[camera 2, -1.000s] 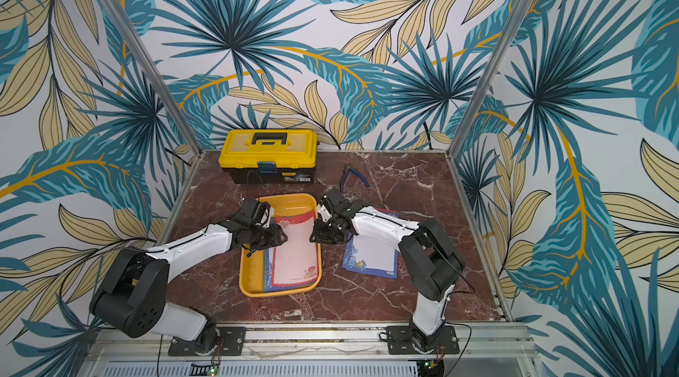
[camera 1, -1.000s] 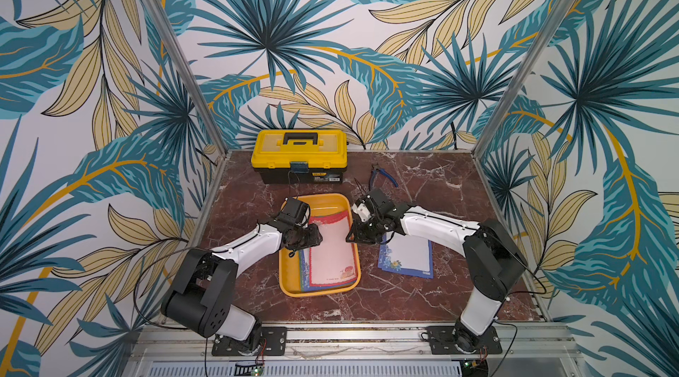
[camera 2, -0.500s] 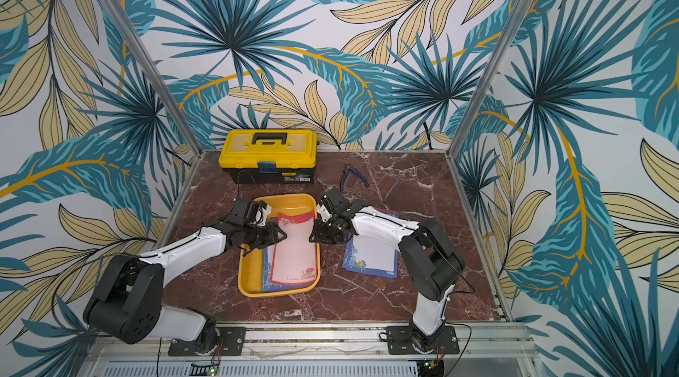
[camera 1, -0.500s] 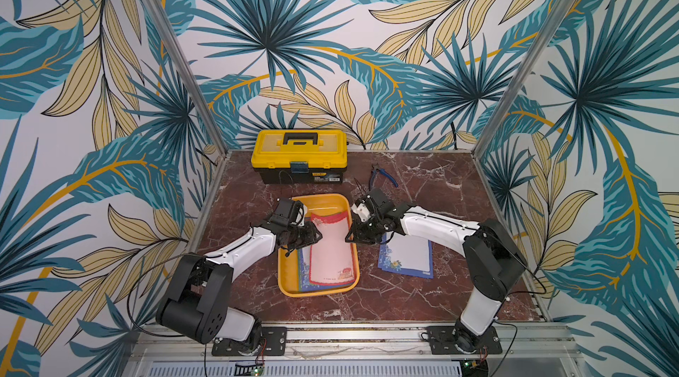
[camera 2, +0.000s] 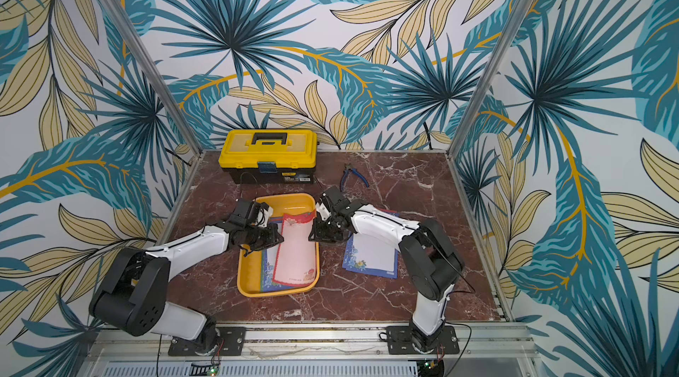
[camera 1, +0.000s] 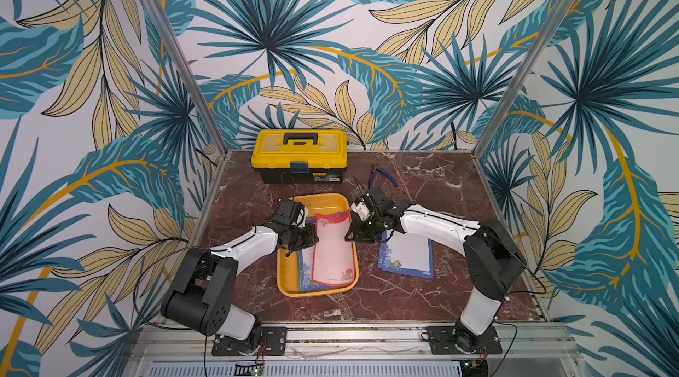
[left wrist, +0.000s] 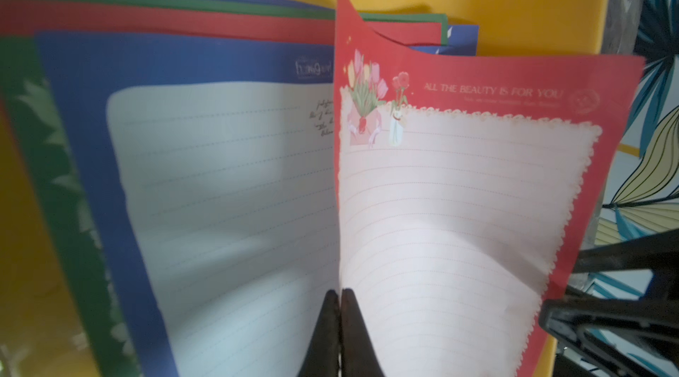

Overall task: Take out the stationery paper from the storage box
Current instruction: Pick up the stationery paper from the storage box.

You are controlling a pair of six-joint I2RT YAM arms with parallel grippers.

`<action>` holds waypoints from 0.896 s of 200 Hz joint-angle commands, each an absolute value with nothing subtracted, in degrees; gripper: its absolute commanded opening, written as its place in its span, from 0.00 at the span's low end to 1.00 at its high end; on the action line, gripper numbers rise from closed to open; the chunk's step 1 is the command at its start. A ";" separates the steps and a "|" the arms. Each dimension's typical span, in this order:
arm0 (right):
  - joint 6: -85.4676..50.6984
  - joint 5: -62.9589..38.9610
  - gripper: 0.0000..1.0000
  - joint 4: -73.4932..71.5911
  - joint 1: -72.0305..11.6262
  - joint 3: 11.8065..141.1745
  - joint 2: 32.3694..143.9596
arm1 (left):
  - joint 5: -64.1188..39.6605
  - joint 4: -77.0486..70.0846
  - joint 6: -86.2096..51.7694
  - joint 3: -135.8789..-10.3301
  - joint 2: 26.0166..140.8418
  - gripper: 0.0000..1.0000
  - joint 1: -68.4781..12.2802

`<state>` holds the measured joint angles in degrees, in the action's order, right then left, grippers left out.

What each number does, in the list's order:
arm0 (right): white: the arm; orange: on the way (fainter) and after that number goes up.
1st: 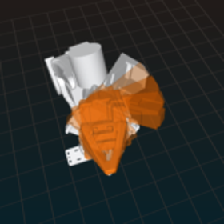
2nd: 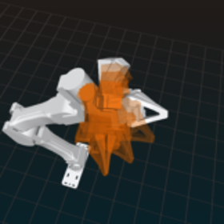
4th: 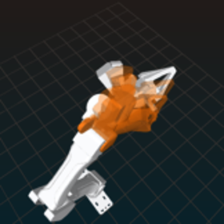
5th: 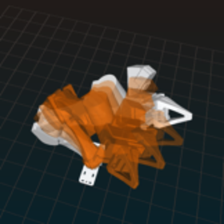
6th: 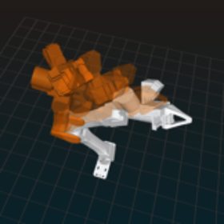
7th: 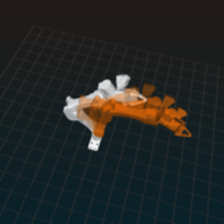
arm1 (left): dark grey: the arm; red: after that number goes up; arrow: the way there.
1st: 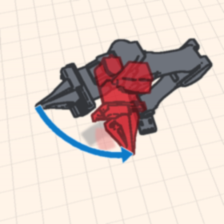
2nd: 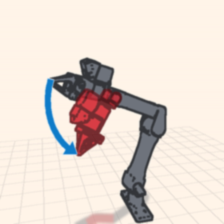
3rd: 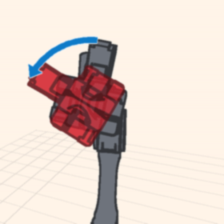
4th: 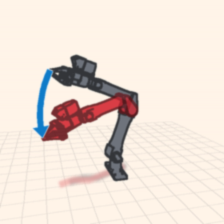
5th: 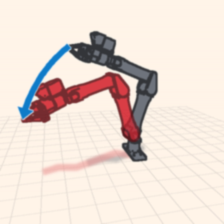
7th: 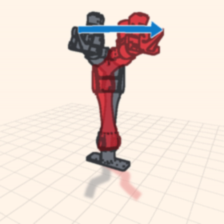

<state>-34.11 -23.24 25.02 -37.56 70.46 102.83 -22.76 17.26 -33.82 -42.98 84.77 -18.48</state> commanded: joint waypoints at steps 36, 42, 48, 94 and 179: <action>-29.36 -15.90 0.36 31.95 -37.81 74.52 97.57 | -26.33 16.87 -30.21 -45.02 78.79 0.00 -18.01; -28.49 -14.90 0.37 32.38 -37.82 74.63 96.72 | -27.12 16.80 -29.90 -45.34 77.82 0.00 -18.01; -27.66 -13.82 0.40 32.87 -37.84 74.81 96.11 | -27.67 16.80 -29.71 -45.71 76.89 0.00 -17.97; -22.67 -7.14 0.54 37.07 -37.79 76.89 91.71 | -27.25 16.91 -27.89 -47.92 68.38 0.00 -18.01; -14.79 -5.18 0.71 24.75 -37.75 70.92 76.54 | -32.95 16.88 -22.36 -54.91 55.44 0.00 -18.02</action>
